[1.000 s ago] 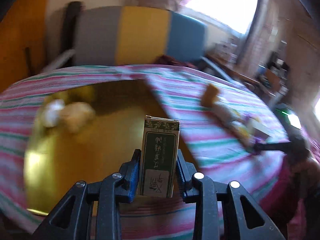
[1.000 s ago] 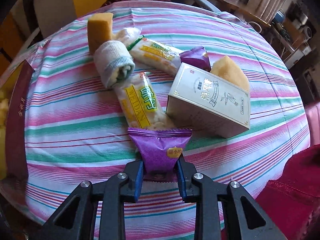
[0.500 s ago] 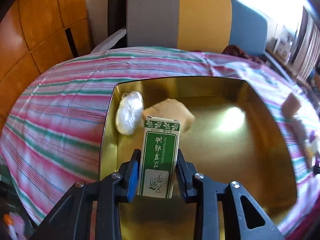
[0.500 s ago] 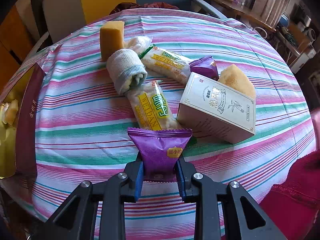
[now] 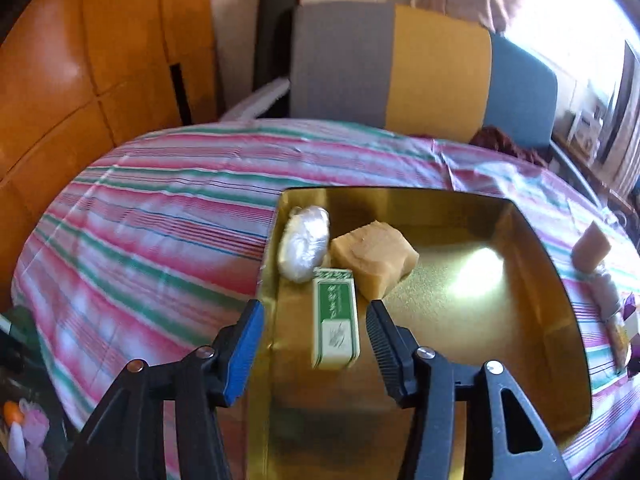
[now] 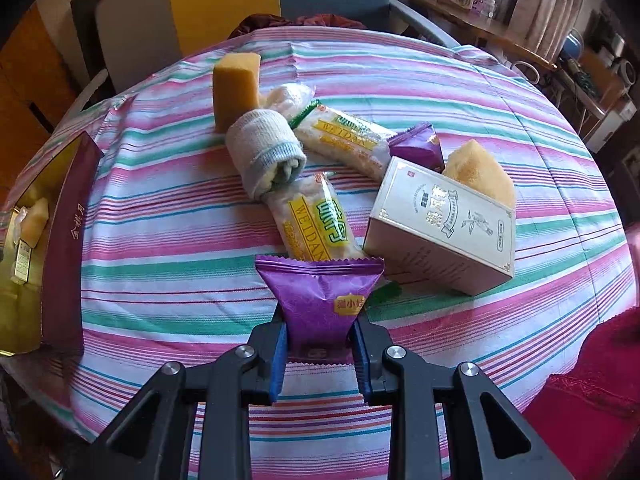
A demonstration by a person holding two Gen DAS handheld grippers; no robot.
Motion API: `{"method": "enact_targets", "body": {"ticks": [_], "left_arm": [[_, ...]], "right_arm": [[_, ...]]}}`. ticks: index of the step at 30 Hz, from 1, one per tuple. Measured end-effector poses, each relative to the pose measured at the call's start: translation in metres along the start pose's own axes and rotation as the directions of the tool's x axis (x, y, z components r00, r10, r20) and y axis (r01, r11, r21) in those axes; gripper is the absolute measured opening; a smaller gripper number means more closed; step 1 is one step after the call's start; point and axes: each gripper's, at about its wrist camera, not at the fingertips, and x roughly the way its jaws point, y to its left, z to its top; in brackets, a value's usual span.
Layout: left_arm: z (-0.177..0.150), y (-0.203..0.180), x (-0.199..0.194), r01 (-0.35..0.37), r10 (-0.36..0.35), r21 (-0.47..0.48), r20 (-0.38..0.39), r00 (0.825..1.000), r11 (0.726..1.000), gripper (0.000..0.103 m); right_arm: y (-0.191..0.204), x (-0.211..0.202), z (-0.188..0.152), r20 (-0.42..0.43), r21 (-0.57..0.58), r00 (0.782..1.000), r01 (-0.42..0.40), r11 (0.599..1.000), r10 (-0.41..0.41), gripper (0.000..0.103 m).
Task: Organize objects
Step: 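Place the medicine box in the tray with the left gripper while the right gripper grasps a purple candy, then carry the purple candy into the tray and release it with the right gripper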
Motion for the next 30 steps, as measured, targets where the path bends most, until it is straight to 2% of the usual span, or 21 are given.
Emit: {"method": "enact_targets", "body": {"ticks": [4, 11, 15, 18, 22, 26, 28, 30], "left_arm": [[-0.016, 0.007, -0.03, 0.008, -0.007, -0.029, 0.044, 0.999, 1.0, 0.054], [-0.036, 0.012, -0.049, 0.027, -0.025, -0.063, 0.037, 0.999, 0.998, 0.054], [-0.042, 0.012, -0.051, 0.025, -0.023, -0.066, 0.03, 0.999, 0.997, 0.054], [-0.046, 0.015, -0.053, 0.025, -0.023, -0.079, 0.024, 0.999, 0.997, 0.054], [-0.052, 0.029, -0.059, 0.027, -0.023, -0.113, 0.031, 0.999, 0.993, 0.054], [-0.056, 0.051, -0.061, 0.007, -0.003, -0.166, 0.024, 1.0, 0.986, 0.054], [-0.06, 0.063, -0.062, -0.01, 0.014, -0.195, 0.022, 1.0, 0.981, 0.054], [-0.062, 0.072, -0.061, -0.024, 0.028, -0.213, 0.016, 0.999, 0.977, 0.054]], "right_arm": [[-0.005, -0.015, -0.001, 0.071, 0.022, 0.996, -0.054, 0.998, 0.052, 0.028], [0.001, -0.033, 0.001, 0.147, 0.001, 0.983, -0.111, 0.994, 0.11, 0.028], [0.028, -0.048, 0.006, 0.176, -0.06, 0.969, -0.163, 0.985, 0.171, 0.028], [0.063, -0.061, 0.012, 0.187, -0.133, 0.949, -0.233, 0.963, 0.255, 0.028], [0.131, -0.066, 0.021, 0.139, -0.268, 0.906, -0.353, 0.896, 0.399, 0.028], [0.212, -0.056, 0.019, 0.02, -0.373, 0.856, -0.473, 0.798, 0.517, 0.028], [0.256, -0.044, 0.015, -0.054, -0.404, 0.831, -0.526, 0.749, 0.554, 0.028], [0.294, -0.031, 0.01, -0.109, -0.43, 0.821, -0.547, 0.718, 0.56, 0.028]]}}
